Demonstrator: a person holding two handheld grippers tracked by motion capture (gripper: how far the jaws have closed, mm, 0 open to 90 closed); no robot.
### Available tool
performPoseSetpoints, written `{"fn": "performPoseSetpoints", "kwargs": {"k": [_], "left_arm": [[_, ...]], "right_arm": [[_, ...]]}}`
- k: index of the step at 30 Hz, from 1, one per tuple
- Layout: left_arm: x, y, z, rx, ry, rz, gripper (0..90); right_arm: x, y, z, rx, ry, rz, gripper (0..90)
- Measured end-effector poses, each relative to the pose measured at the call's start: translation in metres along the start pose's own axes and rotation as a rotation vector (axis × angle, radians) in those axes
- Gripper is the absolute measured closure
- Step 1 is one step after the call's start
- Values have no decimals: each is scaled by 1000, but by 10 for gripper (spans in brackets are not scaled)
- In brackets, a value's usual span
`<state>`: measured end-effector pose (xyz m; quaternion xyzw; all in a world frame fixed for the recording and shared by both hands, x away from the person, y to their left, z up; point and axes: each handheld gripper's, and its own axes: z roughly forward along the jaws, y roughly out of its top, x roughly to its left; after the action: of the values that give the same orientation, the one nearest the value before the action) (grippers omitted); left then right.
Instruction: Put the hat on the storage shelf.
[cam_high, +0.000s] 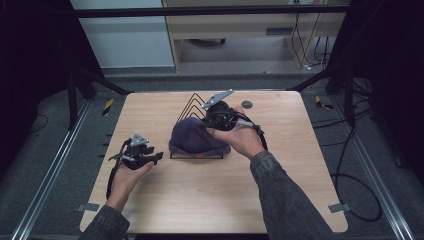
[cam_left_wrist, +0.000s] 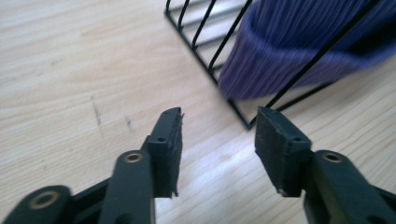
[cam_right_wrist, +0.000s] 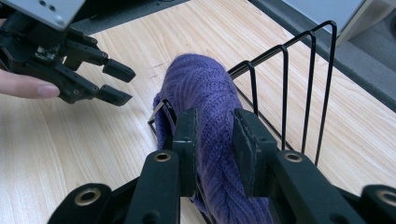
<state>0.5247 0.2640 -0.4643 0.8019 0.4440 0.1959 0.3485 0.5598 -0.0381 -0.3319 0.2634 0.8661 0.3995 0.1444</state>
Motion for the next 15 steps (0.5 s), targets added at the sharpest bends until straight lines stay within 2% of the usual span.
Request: {"fn": "performPoseSetpoints", "kwargs": {"k": [3, 10, 15], "left_arm": [[3, -4, 2, 29, 13, 5, 478], [10, -8, 1, 48, 27, -23, 423], [14, -13, 4, 84, 36, -42, 354]], "right_arm": [[0, -1, -3, -4, 1, 0, 710], [-1, -2, -12, -14, -8, 8, 705], [-3, -2, -17, -20, -15, 14, 684]]}}
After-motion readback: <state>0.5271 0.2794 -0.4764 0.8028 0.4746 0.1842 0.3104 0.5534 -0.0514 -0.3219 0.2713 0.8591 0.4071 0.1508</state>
